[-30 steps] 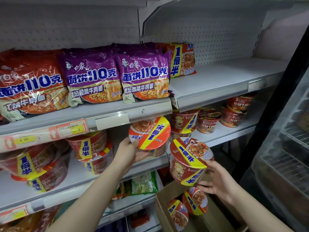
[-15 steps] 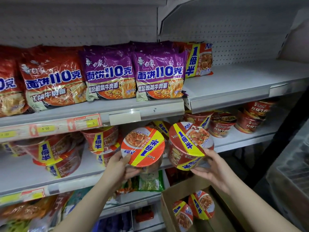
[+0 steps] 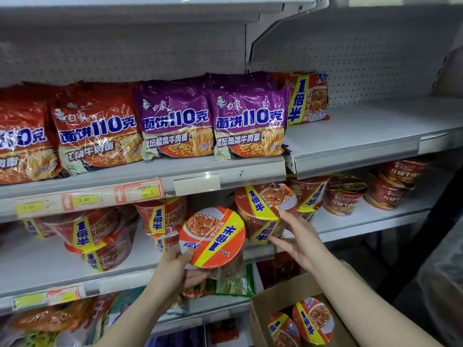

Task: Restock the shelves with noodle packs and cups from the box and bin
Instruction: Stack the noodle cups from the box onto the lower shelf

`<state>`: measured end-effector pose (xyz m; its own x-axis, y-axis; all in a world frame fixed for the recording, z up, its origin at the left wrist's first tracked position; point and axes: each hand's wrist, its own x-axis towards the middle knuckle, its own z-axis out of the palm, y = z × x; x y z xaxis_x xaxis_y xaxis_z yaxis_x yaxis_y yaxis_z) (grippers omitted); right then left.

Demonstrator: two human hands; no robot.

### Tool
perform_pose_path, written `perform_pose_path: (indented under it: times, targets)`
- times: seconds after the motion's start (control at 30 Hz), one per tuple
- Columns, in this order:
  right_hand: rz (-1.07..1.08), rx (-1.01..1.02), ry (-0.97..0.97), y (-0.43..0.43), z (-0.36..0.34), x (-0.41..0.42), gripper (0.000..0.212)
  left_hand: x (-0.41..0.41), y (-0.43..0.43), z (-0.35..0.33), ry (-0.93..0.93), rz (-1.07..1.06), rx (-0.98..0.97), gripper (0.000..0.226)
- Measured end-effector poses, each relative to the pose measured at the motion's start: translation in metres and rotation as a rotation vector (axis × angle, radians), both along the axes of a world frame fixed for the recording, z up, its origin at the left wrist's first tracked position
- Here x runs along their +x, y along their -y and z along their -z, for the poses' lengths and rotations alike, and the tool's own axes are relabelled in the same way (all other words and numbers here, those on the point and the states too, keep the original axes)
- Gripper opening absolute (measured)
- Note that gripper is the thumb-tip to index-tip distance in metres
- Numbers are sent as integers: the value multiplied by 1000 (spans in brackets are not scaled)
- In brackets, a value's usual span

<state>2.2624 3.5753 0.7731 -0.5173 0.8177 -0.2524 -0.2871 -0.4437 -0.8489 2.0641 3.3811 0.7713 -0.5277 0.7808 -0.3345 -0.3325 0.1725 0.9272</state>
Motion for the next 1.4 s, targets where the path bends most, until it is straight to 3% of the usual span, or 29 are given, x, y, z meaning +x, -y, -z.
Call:
perform_pose_path:
  times: [0.17,0.37,0.63,0.73,0.87,0.97,1.3,1.4]
  targets:
    - [56,-7,15,-3,2,-17,55,-2,1,5,19,16,-39,17]
    - [-80,38,321,-12,-17,-35,56,-6,-2,5,40,12,-42,19]
    - [1,28,128,-28,-16,-46,51,-13,-2,11,82,-31,-72,25]
    - [-1,73,209,-27,-13,-50,42,-18,-2,12,90,-33,-82,26]
    - [-19,101,311,-32,-10,-55,67,-19,-4,11,93,-28,-94,22]
    - [-50,110,339,-39,-14,-57,73,-22,-7,11,93,-29,-91,24]
    - [-125,22,245,-44,-7,-60,77,-27,-17,8,17,18,-102,20]
    - [-73,22,215,-39,2,-50,67,-26,-21,5,1,44,-108,20]
